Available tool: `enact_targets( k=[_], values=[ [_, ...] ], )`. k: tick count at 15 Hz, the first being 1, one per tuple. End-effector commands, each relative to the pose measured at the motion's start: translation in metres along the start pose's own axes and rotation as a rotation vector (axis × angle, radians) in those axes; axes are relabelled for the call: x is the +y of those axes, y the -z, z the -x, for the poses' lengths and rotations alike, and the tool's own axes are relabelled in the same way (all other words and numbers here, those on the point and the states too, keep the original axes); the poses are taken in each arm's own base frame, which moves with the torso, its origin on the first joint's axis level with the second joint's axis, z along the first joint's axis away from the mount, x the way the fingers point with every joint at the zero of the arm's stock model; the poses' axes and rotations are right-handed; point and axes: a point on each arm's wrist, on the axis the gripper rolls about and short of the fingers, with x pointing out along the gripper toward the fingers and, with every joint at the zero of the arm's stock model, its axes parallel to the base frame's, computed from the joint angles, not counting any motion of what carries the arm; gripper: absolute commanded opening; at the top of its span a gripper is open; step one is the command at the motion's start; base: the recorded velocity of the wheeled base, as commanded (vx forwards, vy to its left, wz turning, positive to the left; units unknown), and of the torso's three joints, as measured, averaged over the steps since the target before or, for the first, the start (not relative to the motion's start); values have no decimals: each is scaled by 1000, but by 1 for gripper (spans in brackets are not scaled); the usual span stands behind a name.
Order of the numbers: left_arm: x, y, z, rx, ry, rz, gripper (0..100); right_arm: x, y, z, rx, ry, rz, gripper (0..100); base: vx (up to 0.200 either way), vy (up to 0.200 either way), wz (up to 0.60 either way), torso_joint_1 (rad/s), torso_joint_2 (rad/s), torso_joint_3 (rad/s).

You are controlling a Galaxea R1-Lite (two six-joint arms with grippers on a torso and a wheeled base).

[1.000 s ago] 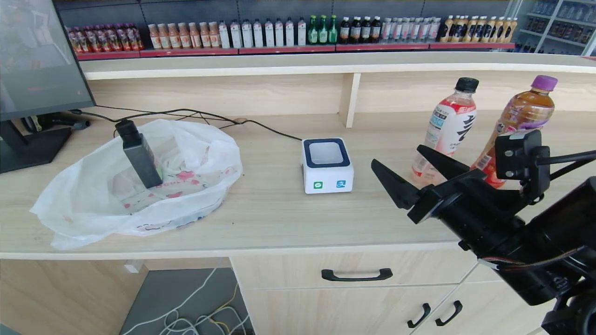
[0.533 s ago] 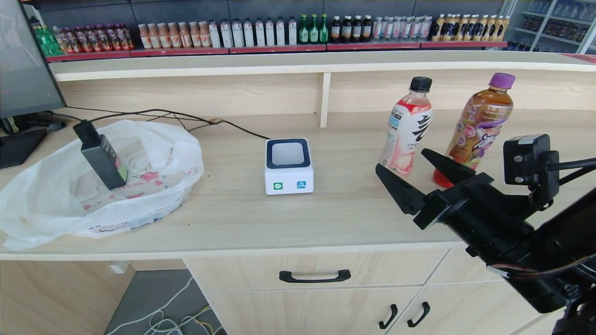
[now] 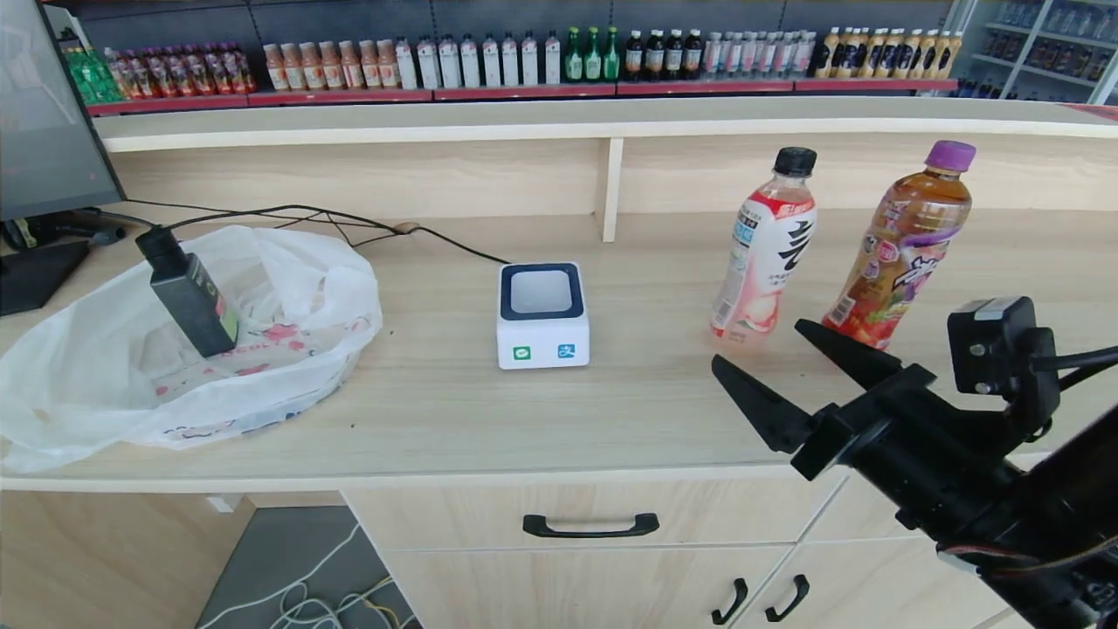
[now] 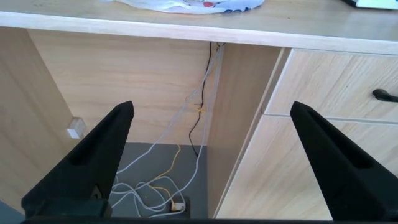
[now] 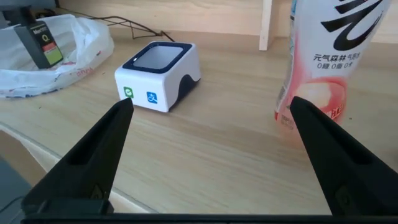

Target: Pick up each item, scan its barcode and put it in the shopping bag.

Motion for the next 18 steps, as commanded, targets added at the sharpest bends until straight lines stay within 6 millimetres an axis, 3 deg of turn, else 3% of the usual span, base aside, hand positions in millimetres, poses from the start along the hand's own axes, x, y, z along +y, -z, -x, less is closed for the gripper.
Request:
enact_targets(
  k=[1,9,18],
  values=[
    [0,0,0,0,1,0,100,-2,0,10,10,6,4,100,0,0,0,0,0,0],
    [0,0,0,0,1,0,100,-29,8,-5,27,127,43,100,0,0,0,0,0,0],
    [0,0,0,0,1,0,100,-45,23,-20,72,184,87,100,0,0,0,0,0,0]
  ],
)
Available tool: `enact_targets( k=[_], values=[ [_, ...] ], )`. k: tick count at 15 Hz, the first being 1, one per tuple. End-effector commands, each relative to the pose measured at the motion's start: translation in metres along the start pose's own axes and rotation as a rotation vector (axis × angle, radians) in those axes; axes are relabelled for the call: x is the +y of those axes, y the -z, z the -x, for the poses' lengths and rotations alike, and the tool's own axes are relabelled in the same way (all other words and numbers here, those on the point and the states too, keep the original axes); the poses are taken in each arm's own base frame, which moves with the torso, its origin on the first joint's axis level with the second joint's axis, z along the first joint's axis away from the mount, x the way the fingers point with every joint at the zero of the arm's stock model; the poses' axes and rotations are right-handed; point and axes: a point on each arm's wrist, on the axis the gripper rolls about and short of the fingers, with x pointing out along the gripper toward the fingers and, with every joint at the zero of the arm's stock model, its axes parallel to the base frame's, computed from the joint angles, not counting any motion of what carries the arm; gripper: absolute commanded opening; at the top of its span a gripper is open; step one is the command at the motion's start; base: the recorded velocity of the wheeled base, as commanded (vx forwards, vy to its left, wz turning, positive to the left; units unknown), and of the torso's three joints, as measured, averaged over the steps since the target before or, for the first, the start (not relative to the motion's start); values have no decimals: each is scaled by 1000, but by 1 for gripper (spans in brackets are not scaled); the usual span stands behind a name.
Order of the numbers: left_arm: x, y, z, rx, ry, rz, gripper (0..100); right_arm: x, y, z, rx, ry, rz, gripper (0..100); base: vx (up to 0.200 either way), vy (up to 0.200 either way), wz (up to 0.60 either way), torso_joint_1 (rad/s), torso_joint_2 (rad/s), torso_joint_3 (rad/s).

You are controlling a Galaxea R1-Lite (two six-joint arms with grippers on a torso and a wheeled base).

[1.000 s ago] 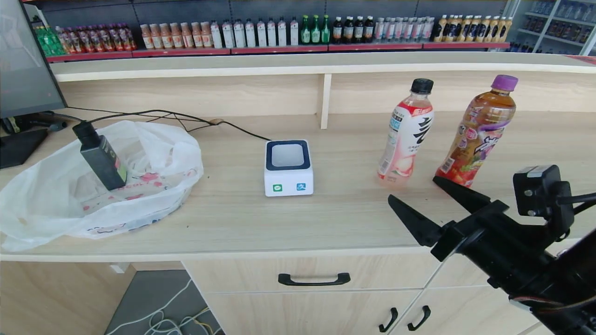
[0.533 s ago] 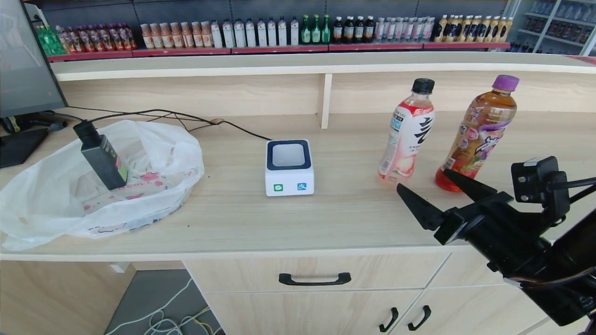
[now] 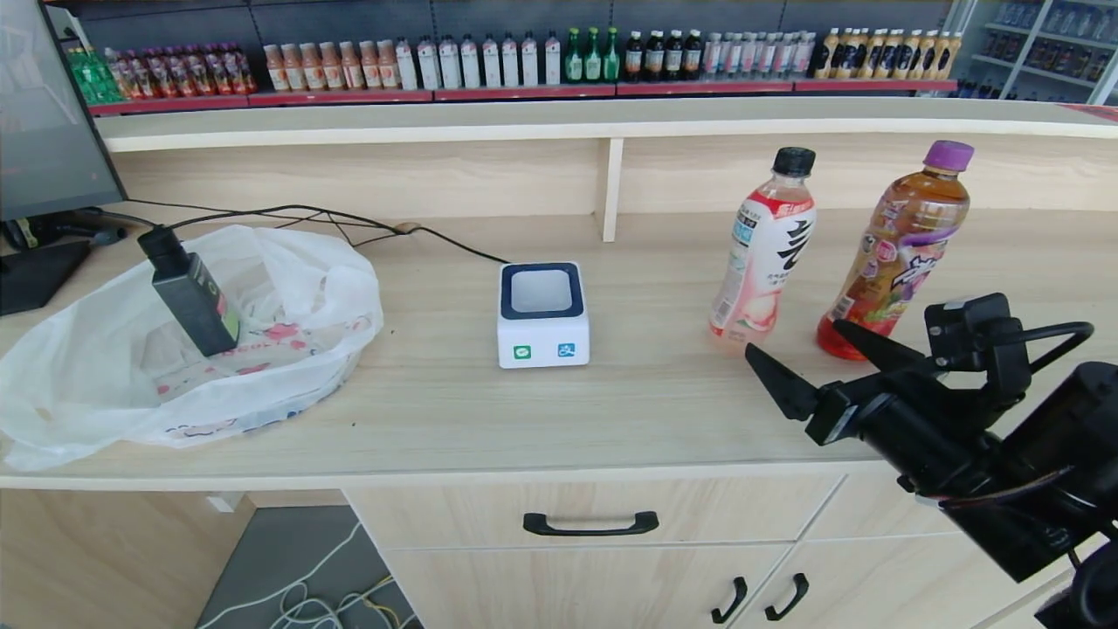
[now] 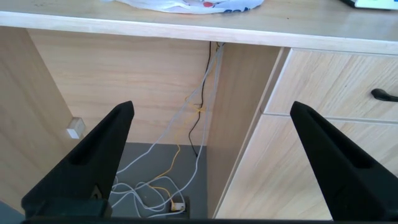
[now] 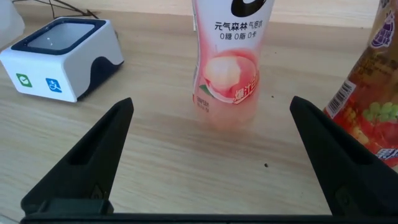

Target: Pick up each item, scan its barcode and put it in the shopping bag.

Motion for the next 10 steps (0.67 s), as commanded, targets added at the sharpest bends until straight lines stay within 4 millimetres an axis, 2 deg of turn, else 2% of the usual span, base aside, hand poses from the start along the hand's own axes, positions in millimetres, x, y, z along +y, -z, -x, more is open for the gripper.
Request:
enact_targets(
  k=[1,10],
  values=[
    [0,0,0,0,0,1,100,0,6,-9,11,4,7,100,0,0,0,0,0,0],
    [0,0,0,0,0,1,100,-4,16,-38,6,28,7,100,0,0,0,0,0,0]
  ],
)
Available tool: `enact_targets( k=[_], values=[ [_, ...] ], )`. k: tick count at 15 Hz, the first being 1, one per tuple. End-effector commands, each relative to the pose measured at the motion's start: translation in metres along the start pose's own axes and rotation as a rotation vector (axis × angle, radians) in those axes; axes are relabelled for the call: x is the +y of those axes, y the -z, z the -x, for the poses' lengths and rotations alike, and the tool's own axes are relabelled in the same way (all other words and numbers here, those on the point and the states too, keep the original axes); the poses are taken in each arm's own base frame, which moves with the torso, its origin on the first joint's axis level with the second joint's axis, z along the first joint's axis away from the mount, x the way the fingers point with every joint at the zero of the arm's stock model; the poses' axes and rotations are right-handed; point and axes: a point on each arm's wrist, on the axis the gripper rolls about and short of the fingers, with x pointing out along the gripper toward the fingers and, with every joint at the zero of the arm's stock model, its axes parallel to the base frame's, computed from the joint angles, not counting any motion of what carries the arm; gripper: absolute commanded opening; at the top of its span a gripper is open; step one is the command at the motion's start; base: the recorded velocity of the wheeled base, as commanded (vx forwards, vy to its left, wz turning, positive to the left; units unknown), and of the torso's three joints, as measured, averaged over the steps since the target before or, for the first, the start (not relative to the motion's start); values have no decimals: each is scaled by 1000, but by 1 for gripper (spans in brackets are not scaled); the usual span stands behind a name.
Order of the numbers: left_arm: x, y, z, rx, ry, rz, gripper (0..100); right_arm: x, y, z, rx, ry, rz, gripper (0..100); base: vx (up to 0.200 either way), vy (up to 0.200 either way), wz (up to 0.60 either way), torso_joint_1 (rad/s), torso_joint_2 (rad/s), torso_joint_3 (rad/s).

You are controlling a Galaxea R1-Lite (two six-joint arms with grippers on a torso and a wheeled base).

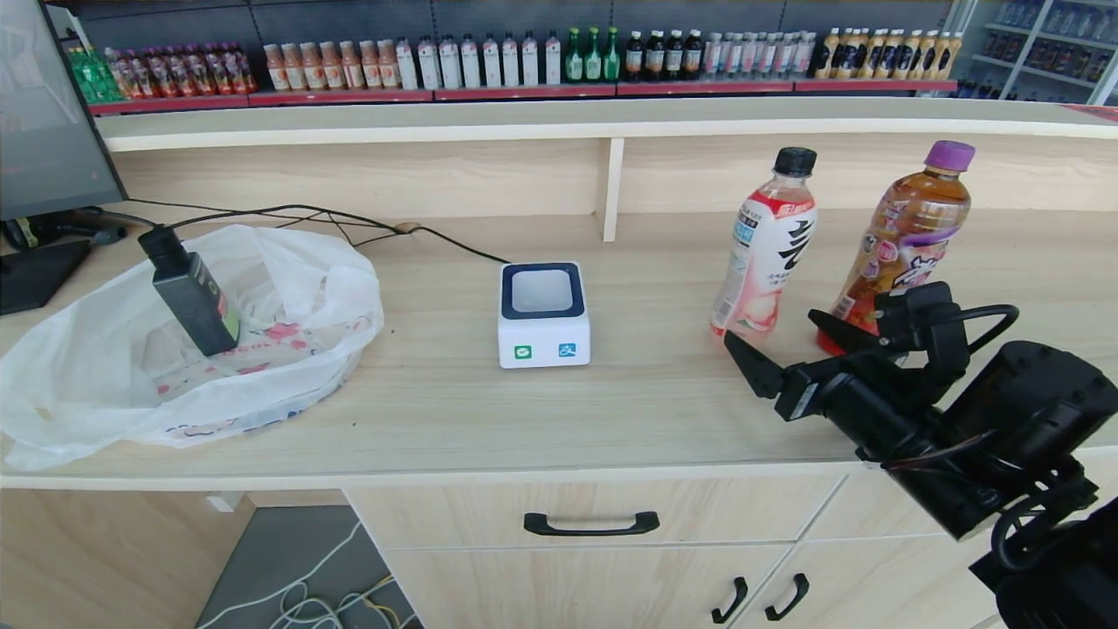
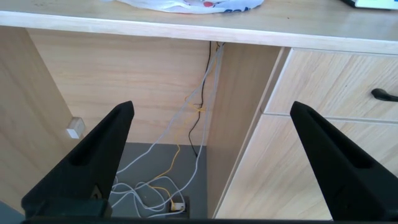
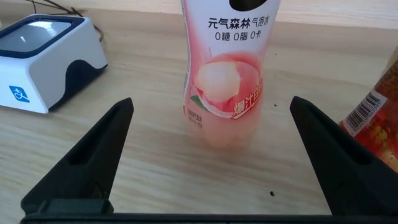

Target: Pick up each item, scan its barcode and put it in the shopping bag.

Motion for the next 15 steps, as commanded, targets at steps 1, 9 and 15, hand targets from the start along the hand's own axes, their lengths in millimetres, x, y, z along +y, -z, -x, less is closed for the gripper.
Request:
enact_targets(
  k=[1,9,15],
  values=[
    [0,0,0,0,0,1,100,1,5,-13,-6,3,-2,100,0,0,0,0,0,0],
    [0,0,0,0,0,1,100,-6,7,-32,-33,50,-5,100,0,0,0,0,0,0],
    [0,0,0,0,0,1,100,-8,-1,-53,-104,59,-8,100,0,0,0,0,0,0]
  ],
)
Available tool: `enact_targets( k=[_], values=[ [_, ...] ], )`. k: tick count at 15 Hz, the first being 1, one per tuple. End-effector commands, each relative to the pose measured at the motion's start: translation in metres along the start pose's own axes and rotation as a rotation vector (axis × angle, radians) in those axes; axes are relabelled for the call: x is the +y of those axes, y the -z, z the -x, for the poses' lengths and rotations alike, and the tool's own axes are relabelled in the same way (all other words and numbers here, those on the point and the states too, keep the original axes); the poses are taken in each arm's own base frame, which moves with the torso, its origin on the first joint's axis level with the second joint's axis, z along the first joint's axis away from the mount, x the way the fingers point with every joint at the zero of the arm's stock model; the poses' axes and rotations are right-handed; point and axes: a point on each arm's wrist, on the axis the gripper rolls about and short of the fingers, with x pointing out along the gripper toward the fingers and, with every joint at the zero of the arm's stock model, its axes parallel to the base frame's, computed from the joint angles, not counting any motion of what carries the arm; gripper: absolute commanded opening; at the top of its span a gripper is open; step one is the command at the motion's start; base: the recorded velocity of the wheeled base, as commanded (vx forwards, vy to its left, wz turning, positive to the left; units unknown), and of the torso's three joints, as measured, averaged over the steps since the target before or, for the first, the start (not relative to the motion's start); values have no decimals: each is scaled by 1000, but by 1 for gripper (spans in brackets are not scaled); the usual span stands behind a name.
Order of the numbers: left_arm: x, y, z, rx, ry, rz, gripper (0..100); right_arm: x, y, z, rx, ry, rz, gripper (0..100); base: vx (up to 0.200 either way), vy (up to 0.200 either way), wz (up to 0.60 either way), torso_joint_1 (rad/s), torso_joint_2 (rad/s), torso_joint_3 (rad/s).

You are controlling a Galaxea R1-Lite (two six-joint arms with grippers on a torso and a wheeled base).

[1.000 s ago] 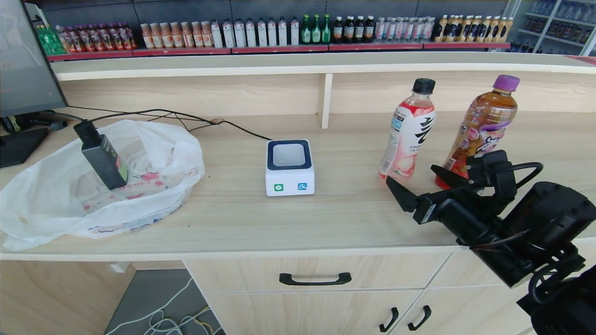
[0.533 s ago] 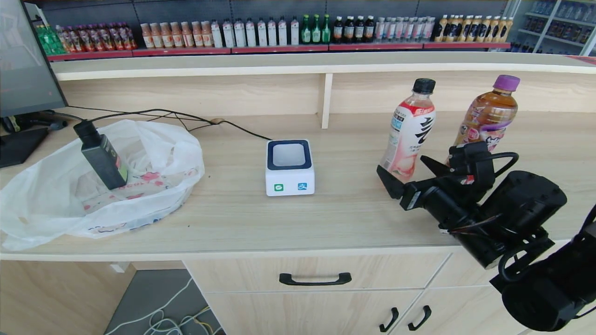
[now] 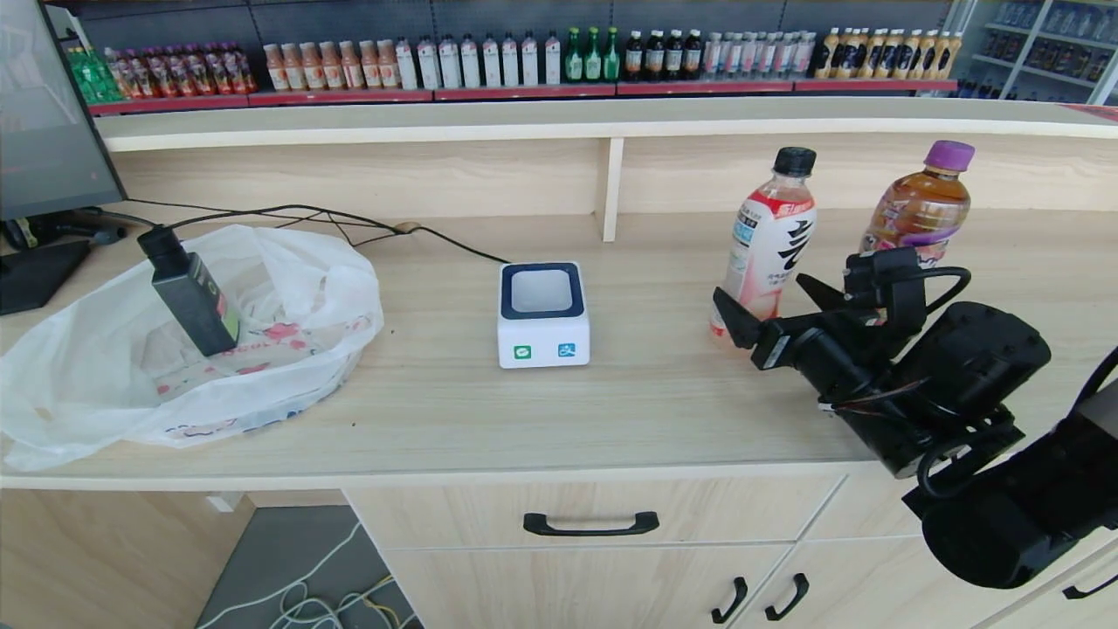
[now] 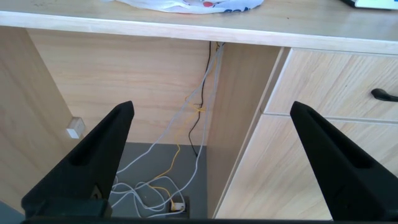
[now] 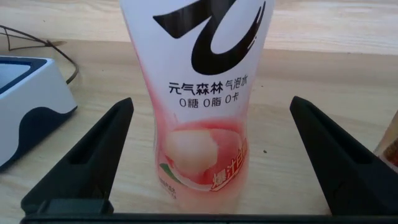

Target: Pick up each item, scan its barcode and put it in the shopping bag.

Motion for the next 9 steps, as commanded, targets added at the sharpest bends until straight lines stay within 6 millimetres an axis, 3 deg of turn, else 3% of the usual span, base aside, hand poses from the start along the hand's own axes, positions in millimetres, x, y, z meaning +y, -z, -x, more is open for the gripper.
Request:
enact_targets(
  k=[1,9],
  values=[
    [0,0,0,0,0,1,100,1,2,-8,-14,0,-1,100,0,0,0,0,0,0],
    [0,0,0,0,0,1,100,6,-15,-37,-35,-12,-5,100,0,0,0,0,0,0]
  ],
)
